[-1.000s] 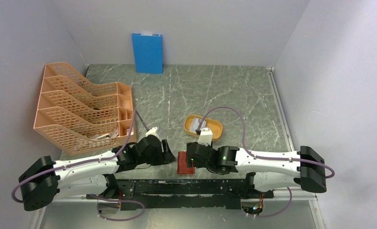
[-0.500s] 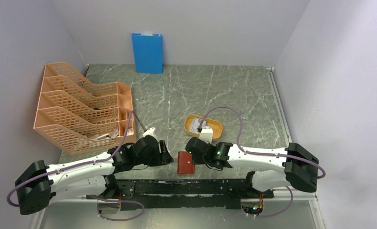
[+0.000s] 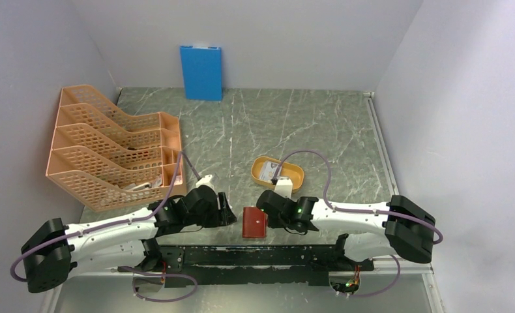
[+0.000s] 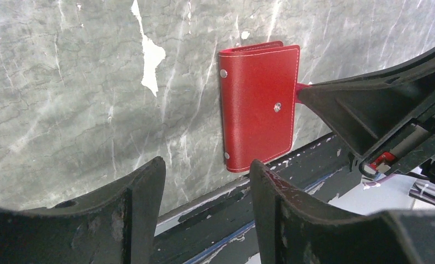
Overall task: Put the credit cards into the card holder
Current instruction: Open the card holder at the center of the board.
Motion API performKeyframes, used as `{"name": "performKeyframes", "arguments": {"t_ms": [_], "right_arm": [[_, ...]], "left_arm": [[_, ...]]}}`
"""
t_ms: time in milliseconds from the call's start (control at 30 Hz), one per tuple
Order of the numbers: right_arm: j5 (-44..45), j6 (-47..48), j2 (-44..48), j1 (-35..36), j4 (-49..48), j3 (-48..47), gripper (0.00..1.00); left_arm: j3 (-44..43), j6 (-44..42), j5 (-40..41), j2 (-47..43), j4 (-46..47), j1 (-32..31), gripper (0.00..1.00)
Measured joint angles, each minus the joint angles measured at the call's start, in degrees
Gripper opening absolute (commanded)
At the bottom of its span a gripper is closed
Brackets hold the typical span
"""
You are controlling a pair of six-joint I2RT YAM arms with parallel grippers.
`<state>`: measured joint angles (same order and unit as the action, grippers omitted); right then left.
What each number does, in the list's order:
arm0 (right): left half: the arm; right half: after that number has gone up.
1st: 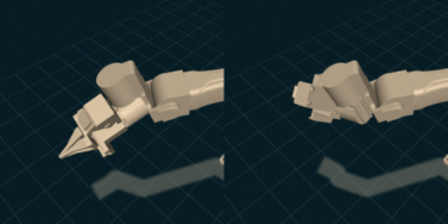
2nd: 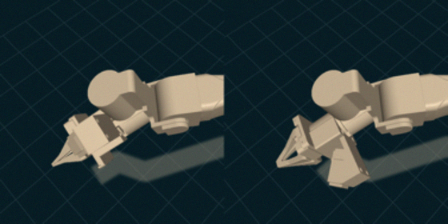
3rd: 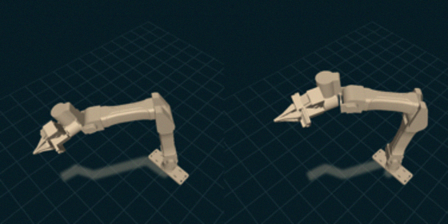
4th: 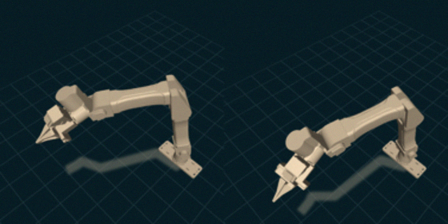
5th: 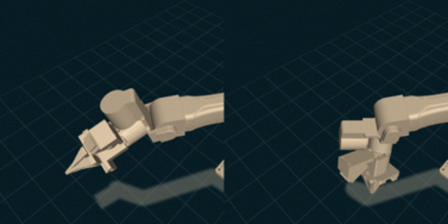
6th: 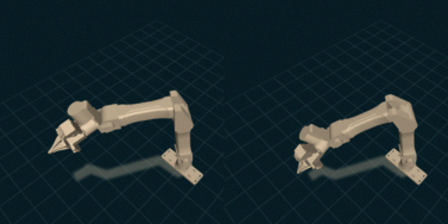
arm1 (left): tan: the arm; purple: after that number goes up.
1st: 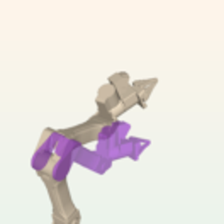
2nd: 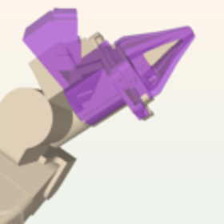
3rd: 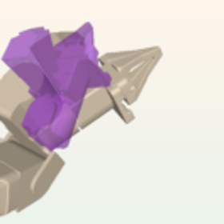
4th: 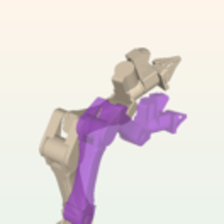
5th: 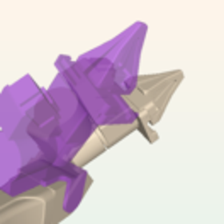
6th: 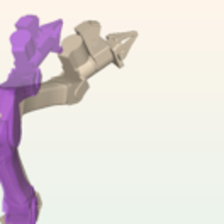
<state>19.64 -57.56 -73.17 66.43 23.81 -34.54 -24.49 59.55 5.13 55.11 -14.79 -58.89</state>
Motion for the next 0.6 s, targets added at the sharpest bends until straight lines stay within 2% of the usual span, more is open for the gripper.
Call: {"name": "performKeyframes", "arguments": {"t_ms": [67,300,600], "right_arm": [[-0.2,0.1,0.2,0.0,0.0,0.3,0.00],[-0.9,2.6,5.9,-0.1,0.2,0.4,0.00],[-3.8,8.6,10.6,-0.1,-1.5,-2.0,0.00]], "left_arm": [[0.3,-0.2,-0.1,0.3,0.4,0.0,0.63],[2.0,-2.3,-3.2,2.2,5.9,0.0,0.77],[3.0,-3.0,-8.7,8.1,18.1,0.0,0.84]]}}
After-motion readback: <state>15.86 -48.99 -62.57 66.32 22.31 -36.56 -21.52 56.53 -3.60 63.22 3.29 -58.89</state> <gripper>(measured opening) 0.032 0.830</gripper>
